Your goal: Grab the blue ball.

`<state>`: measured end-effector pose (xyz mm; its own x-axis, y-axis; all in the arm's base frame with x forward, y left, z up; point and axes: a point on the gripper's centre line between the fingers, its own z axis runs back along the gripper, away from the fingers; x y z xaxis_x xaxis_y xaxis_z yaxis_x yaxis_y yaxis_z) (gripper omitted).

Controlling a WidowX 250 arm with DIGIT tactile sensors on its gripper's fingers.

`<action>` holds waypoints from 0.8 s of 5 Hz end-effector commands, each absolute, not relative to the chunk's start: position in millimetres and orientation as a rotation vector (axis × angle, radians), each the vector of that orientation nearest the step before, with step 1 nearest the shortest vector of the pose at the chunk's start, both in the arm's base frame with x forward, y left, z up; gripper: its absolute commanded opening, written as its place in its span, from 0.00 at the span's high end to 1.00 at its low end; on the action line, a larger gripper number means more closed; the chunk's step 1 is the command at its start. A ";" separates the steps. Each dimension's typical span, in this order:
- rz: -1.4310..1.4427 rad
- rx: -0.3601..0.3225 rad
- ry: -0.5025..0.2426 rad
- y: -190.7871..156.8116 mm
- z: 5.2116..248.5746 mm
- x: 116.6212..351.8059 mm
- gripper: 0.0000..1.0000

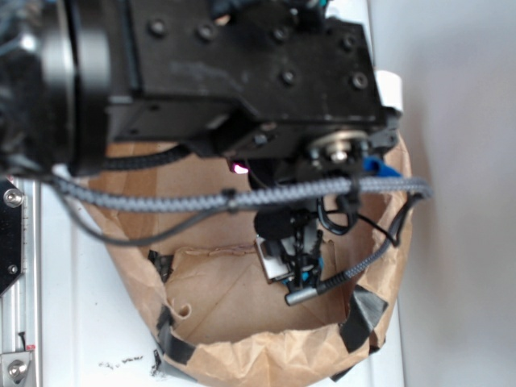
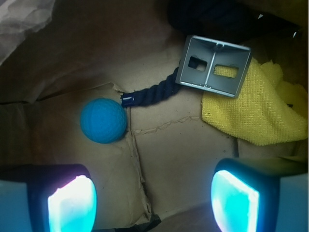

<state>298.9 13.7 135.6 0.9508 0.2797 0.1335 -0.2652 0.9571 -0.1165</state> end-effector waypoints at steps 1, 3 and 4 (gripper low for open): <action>0.273 -0.098 -0.215 16.4 154.4 305.2 0.00; 0.312 -0.218 -0.311 22.9 154.5 279.1 0.00; 0.353 -0.293 -0.381 5.4 137.5 278.4 0.00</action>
<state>274.3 2.5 124.2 0.8843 0.3884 0.2592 -0.2950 0.8950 -0.3346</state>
